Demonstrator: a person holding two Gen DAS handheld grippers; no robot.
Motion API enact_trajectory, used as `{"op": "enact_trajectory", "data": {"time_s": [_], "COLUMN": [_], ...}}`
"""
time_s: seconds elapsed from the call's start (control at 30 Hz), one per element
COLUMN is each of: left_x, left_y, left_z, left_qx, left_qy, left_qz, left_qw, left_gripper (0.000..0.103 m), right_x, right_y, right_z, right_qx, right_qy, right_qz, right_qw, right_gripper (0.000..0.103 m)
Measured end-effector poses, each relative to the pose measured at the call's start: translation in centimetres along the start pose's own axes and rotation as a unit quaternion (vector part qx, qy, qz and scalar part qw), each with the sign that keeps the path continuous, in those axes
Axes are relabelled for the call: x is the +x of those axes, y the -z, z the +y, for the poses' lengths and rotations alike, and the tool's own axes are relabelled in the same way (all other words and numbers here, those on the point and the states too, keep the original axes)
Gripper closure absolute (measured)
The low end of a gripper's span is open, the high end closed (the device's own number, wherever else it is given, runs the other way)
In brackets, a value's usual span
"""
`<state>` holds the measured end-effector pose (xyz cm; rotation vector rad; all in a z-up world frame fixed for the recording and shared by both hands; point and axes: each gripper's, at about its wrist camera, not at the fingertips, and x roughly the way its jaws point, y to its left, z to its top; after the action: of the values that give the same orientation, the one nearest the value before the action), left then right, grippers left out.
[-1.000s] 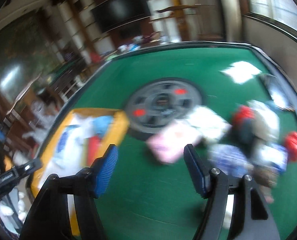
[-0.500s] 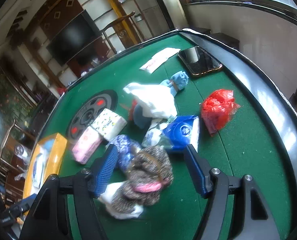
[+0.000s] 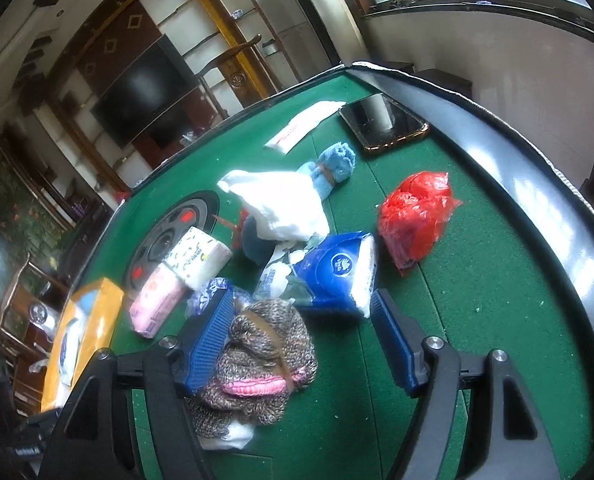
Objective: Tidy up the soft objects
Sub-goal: 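Move both tools back over the remaining items, then grasp the pink tissue pack with the left tool while the right tool grasps the knitted glove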
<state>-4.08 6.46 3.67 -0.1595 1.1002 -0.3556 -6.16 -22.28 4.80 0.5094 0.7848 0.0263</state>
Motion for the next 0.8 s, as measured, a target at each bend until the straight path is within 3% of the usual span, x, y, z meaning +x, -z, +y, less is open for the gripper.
{"op": "enact_trajectory", "data": {"time_s": [0.1,0.23,0.4,0.5,0.6,0.7,0.8], "left_x": [0.2,1.4,4.2,5.7,7.0,8.4,9.3], "left_y": [-2.1,-5.5,-8.1,-9.0,-9.5,-9.7,-9.5], "left_z": [-1.2,-2.5,-3.2,-3.8,-4.1,-4.4,-4.9], "left_qx": [0.018,0.057,0.098,0.119,0.123,0.126,0.14], "left_qy": [-0.01,-0.048,-0.088,-0.108,-0.104,-0.098,-0.119], "left_qz": [-0.01,-0.037,-0.042,-0.055,-0.053,-0.038,-0.03], "left_qw": [0.9997,0.9966,0.9903,0.9855,0.9855,0.9865,0.9825], "left_gripper": [0.032,0.032,0.032,0.032,0.032,0.032,0.03], "right_x": [0.3,0.4,0.4,0.5,0.5,0.6,0.7], "right_y": [0.1,0.1,0.0,-0.1,-0.1,-0.1,-0.1], "right_z": [0.1,-0.2,-0.7,-0.9,-0.9,-0.9,-0.8], "right_qx": [-0.001,0.004,0.017,0.022,0.02,0.018,0.019], "right_qy": [-0.001,0.0,-0.003,-0.005,-0.005,-0.005,-0.006], "right_qz": [0.006,0.004,0.006,0.007,0.01,0.011,0.013], "right_qw": [1.0,1.0,1.0,1.0,1.0,1.0,1.0], "right_gripper": [0.037,0.037,0.035,0.034,0.033,0.032,0.031]}}
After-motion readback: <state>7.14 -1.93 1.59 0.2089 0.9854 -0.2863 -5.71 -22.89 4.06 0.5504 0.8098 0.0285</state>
